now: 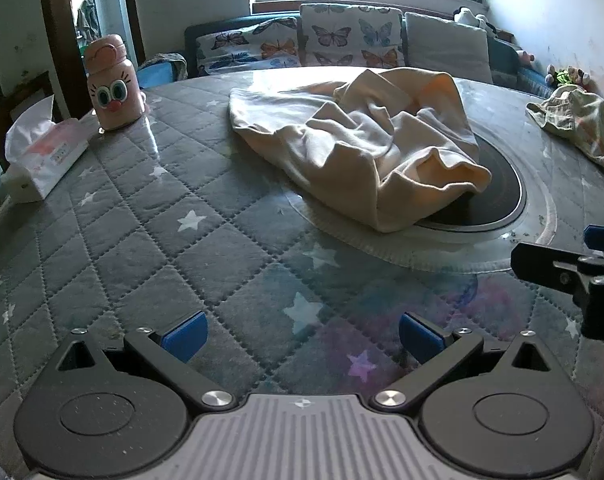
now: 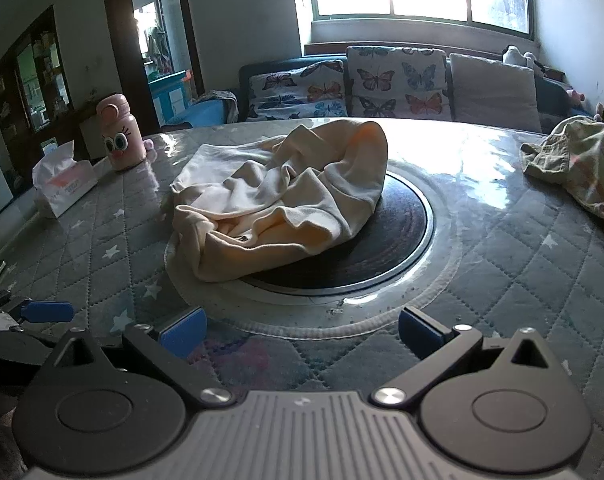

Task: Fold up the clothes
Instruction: 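Move both grippers toward the crumpled cream sweatshirt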

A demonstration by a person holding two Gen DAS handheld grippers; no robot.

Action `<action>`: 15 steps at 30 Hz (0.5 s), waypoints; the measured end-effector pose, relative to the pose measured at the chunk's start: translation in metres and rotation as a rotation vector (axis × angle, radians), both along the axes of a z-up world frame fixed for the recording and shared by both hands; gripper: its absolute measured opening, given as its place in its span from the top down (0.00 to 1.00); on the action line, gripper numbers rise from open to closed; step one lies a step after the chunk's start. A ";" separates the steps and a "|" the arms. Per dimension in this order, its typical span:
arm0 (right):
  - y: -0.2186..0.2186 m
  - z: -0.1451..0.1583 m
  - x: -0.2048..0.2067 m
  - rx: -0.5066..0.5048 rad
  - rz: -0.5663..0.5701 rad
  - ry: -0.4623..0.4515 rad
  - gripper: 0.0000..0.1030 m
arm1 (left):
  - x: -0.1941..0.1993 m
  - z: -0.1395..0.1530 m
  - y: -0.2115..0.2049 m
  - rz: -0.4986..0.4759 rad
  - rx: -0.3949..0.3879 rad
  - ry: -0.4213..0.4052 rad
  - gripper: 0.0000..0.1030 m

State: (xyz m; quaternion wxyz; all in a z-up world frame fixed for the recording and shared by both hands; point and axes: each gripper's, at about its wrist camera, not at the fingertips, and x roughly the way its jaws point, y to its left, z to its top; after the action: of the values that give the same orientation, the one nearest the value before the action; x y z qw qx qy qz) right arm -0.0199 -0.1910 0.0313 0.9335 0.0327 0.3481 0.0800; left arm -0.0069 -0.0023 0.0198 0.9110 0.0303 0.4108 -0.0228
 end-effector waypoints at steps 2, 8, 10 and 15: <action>-0.006 0.000 0.003 0.003 0.010 0.003 0.00 | 0.002 -0.001 0.000 -0.001 -0.001 0.004 0.00; -0.011 -0.002 0.010 0.006 0.035 0.014 0.00 | 0.009 -0.001 0.001 -0.003 -0.002 0.009 0.00; -0.011 -0.003 0.012 0.006 0.035 0.016 0.00 | 0.011 -0.001 0.001 -0.004 -0.002 0.009 0.00; -0.014 -0.002 0.017 0.003 0.057 0.023 0.00 | 0.016 -0.001 0.002 -0.003 -0.002 0.011 0.00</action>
State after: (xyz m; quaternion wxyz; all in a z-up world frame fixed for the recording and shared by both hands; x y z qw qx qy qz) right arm -0.0027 -0.2049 0.0293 0.9267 0.0250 0.3596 0.1066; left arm 0.0090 -0.0005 0.0187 0.9087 0.0299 0.4156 -0.0247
